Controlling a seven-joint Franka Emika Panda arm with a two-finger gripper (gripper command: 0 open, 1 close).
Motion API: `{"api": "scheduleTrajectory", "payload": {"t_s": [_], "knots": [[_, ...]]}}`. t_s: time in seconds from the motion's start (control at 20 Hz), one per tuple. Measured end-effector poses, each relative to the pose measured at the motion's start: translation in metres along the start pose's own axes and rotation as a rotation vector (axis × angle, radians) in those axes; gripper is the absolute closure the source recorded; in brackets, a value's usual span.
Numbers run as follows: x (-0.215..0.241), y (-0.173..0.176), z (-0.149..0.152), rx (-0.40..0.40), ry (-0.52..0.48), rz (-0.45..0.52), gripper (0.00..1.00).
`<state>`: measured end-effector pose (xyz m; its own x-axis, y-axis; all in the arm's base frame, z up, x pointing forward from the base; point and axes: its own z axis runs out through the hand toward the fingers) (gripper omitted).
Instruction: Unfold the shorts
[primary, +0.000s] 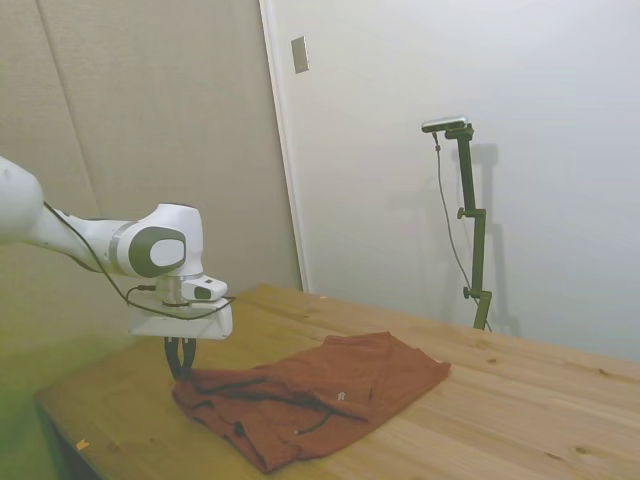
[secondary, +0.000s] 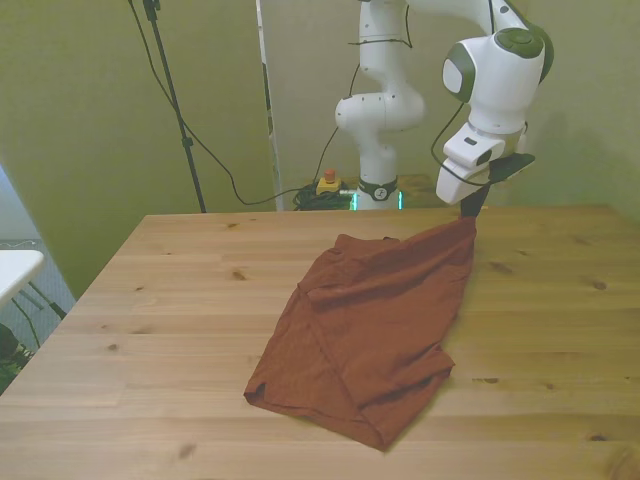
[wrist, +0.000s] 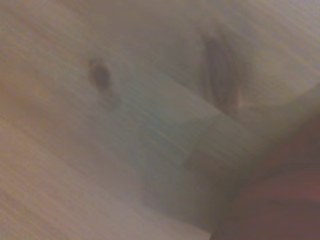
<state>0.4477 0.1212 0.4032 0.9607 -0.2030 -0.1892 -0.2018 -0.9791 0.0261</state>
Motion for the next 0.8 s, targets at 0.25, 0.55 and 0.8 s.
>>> {"api": "scheduleTrajectory", "payload": {"t_s": [0.25, 0.55, 0.8], "knots": [[-0.014, 0.003, 0.003, -0.009, 0.001, -0.02, 0.0], [-0.009, 0.034, -0.029, 0.059, 0.048, 0.067, 0.0], [0.034, 0.132, -0.087, 0.166, 0.127, 0.301, 0.0]]}}
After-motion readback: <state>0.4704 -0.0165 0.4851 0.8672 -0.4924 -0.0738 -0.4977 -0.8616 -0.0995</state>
